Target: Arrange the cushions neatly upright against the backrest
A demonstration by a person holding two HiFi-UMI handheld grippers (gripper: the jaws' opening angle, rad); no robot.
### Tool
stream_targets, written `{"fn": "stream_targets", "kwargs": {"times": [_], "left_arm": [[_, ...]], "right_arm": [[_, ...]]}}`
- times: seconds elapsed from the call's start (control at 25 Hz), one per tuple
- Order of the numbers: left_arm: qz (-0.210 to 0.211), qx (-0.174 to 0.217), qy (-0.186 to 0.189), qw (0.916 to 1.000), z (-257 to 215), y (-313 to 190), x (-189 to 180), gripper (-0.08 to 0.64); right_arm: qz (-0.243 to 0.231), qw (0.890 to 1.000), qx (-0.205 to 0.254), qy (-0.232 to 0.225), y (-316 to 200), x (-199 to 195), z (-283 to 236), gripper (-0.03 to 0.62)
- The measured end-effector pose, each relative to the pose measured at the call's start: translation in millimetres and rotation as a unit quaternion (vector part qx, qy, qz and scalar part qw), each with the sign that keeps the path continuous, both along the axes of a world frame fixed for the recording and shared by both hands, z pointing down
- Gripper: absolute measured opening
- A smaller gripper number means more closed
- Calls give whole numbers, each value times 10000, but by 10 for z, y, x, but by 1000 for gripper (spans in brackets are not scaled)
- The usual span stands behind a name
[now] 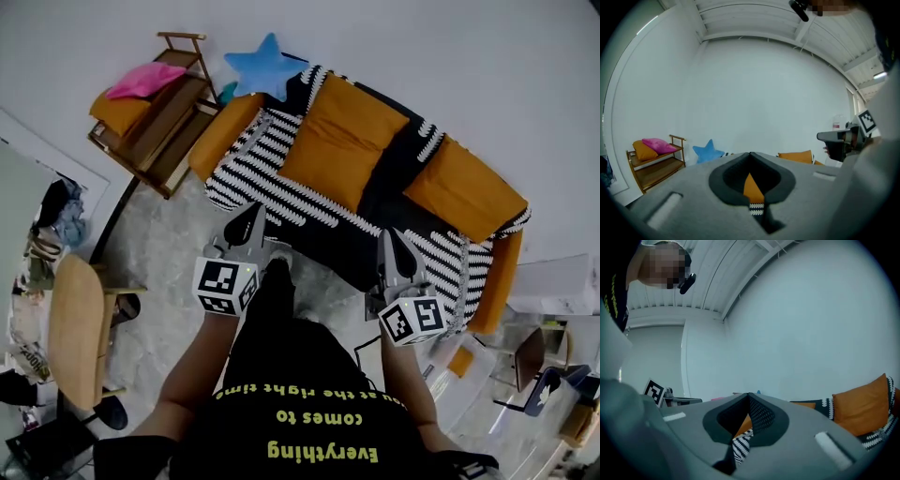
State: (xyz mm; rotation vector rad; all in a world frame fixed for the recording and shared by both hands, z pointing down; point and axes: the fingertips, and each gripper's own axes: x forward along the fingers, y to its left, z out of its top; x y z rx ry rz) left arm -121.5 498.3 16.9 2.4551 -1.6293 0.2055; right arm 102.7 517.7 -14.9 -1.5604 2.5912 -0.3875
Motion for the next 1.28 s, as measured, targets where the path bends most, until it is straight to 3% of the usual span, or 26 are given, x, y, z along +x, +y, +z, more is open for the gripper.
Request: {"fn": "stream_targets", "kwargs": {"times": [0.44, 0.68, 1.0, 1.28], "left_arm": [[654, 227, 14, 9976, -170, -1734, -192, 2], [922, 314, 3, 9952, -259, -2408, -228, 2], [894, 50, 118, 9959, -37, -2897, -58, 2], [586, 64, 98, 9982, -66, -3416, 164, 2]], "right_arm": [[558, 9983, 171, 42, -1540, -293, -122, 11], [834, 9963, 174, 101, -2114, -401, -137, 11], [865, 9960, -94, 180, -2578, -191, 41, 11], [535, 9984, -105, 127, -3237, 81, 59, 11]]}}
